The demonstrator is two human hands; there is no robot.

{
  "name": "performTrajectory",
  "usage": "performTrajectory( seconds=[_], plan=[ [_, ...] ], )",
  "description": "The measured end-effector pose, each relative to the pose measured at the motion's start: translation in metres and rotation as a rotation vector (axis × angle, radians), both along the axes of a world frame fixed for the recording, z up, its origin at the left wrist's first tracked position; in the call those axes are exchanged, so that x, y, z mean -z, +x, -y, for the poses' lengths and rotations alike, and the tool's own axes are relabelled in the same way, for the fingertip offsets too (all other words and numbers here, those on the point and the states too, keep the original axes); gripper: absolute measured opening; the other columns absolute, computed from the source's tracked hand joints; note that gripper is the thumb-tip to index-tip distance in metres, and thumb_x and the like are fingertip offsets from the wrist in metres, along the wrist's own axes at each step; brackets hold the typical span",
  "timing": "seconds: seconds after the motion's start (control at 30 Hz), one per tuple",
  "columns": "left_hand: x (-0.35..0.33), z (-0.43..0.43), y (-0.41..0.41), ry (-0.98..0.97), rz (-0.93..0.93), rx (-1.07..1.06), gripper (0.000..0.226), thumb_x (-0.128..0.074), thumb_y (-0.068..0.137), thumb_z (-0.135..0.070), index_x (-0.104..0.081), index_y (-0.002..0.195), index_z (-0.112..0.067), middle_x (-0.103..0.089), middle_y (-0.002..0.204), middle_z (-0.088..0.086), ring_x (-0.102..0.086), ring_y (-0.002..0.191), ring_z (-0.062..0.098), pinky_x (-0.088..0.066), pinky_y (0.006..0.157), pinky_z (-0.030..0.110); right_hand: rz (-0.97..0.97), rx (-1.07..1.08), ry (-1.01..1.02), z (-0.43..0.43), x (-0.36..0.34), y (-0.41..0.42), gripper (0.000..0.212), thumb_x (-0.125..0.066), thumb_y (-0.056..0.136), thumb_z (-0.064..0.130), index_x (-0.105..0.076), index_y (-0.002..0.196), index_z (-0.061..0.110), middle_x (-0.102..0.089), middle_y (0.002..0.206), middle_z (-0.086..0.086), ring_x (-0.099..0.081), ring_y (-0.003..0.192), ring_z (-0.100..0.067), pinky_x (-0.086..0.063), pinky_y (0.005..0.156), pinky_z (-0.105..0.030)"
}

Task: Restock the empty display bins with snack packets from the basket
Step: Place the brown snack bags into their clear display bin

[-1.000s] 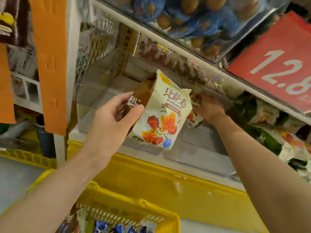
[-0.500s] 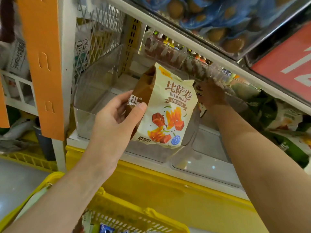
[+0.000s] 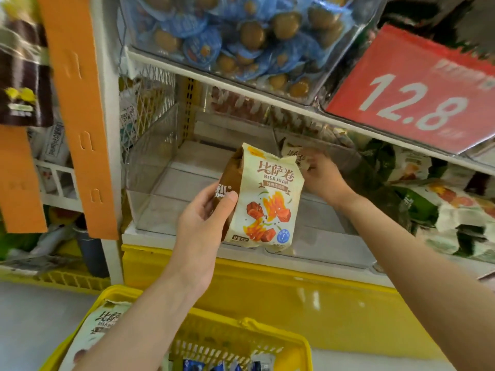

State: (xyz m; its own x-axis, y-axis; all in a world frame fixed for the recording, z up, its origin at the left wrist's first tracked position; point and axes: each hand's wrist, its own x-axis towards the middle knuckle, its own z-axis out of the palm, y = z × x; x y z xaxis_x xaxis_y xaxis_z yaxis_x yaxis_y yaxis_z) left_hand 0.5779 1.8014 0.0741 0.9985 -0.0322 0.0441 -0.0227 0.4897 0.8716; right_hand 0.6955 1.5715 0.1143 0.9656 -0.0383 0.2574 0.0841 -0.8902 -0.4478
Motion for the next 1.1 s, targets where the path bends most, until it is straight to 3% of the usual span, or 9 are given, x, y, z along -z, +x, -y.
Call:
performTrajectory(
  seconds=[0.07, 0.13, 0.3, 0.5, 0.6, 0.7, 0.87, 1.0, 1.1],
  plan=[
    [0.002, -0.001, -0.009, 0.035, -0.016, 0.009, 0.02, -0.058, 0.087, -0.025, -0.061, 0.106, -0.031, -0.073, 0.097, -0.006, -0.07, 0.089, 0.01, -0.056, 0.066, 0.025, -0.002, -0.064, 0.458, -0.01, -0.008, -0.041, 0.035, -0.047, 0.096, 0.037, -0.051, 0.124, 0.016, -0.06, 0.118, 0.001, -0.059, 0.11, -0.015, -0.049, 0.093, -0.03],
    [0.005, -0.002, -0.017, 0.07, -0.068, 0.041, 0.023, -0.057, 0.088, -0.025, -0.061, 0.11, -0.028, -0.073, 0.098, -0.004, -0.07, 0.09, 0.012, -0.055, 0.073, 0.031, -0.062, -0.154, 0.638, -0.018, -0.017, -0.081, 0.049, -0.038, 0.093, 0.051, -0.05, 0.127, 0.018, -0.06, 0.116, 0.007, -0.061, 0.104, -0.005, -0.052, 0.086, -0.023],
    [0.007, 0.004, -0.04, 0.132, -0.153, 0.169, 0.015, -0.054, 0.09, -0.027, -0.064, 0.101, -0.024, -0.074, 0.09, 0.0, -0.071, 0.079, 0.013, -0.057, 0.063, 0.027, -0.288, -0.321, 0.285, -0.026, -0.027, -0.149, 0.078, -0.057, 0.062, 0.064, -0.041, 0.131, 0.031, -0.053, 0.128, 0.012, -0.057, 0.111, -0.006, -0.051, 0.091, -0.028],
    [0.006, 0.013, -0.064, 0.25, -0.02, 0.367, 0.037, -0.051, 0.079, -0.043, -0.058, 0.113, -0.028, -0.073, 0.099, -0.003, -0.069, 0.09, 0.011, -0.055, 0.068, 0.023, -0.317, -0.24, 0.468, -0.006, -0.02, -0.18, 0.055, -0.074, 0.057, 0.045, -0.048, 0.102, 0.029, -0.072, 0.086, 0.008, -0.07, 0.081, -0.005, -0.057, 0.061, -0.023],
    [0.0, 0.02, -0.07, 0.345, 0.011, 0.447, 0.054, -0.063, 0.068, -0.047, -0.053, 0.118, -0.028, -0.071, 0.106, -0.005, -0.067, 0.097, 0.008, -0.053, 0.086, 0.029, -0.225, -0.115, 0.635, -0.002, -0.014, -0.188, 0.057, -0.077, 0.067, 0.034, -0.045, 0.112, 0.022, -0.071, 0.092, 0.006, -0.07, 0.077, -0.003, -0.054, 0.057, -0.018],
    [-0.005, 0.029, -0.067, 0.545, 0.074, 0.325, 0.051, -0.071, 0.068, -0.041, -0.049, 0.114, -0.035, -0.068, 0.104, -0.015, -0.065, 0.091, -0.004, -0.053, 0.07, 0.014, -0.24, 0.003, 0.846, -0.003, -0.012, -0.194, 0.061, -0.066, 0.081, 0.039, -0.04, 0.13, 0.015, -0.068, 0.11, 0.0, -0.07, 0.086, -0.006, -0.058, 0.069, -0.025],
    [-0.012, 0.041, -0.053, 0.61, 0.282, 0.21, 0.057, -0.071, 0.073, -0.036, -0.038, 0.119, -0.042, -0.061, 0.108, -0.023, -0.06, 0.093, -0.01, -0.051, 0.067, 0.01, -0.368, -0.124, 0.871, -0.012, -0.017, -0.2, 0.025, -0.057, 0.083, 0.044, -0.062, 0.102, 0.027, -0.074, 0.092, 0.012, -0.07, 0.085, -0.004, -0.052, 0.061, -0.012],
    [-0.025, 0.045, -0.034, 0.529, 0.425, 0.369, 0.062, -0.066, 0.071, -0.048, -0.034, 0.124, -0.046, -0.06, 0.116, -0.021, -0.061, 0.102, -0.004, -0.053, 0.073, 0.015, -0.283, -0.052, 0.952, -0.006, -0.022, -0.187, 0.049, -0.065, 0.066, 0.048, -0.064, 0.105, 0.019, -0.075, 0.093, 0.003, -0.071, 0.084, -0.011, -0.054, 0.061, -0.017],
    [-0.025, 0.045, -0.011, 0.937, 0.587, 0.162, 0.071, -0.052, 0.08, -0.059, -0.02, 0.14, -0.04, -0.044, 0.135, -0.018, -0.048, 0.117, -0.002, -0.041, 0.097, 0.022, -0.14, 0.06, 0.898, 0.003, -0.032, -0.168, 0.063, -0.07, 0.055, 0.053, -0.064, 0.106, 0.018, -0.075, 0.09, 0.005, -0.071, 0.082, -0.011, -0.057, 0.067, -0.024]
  ],
)
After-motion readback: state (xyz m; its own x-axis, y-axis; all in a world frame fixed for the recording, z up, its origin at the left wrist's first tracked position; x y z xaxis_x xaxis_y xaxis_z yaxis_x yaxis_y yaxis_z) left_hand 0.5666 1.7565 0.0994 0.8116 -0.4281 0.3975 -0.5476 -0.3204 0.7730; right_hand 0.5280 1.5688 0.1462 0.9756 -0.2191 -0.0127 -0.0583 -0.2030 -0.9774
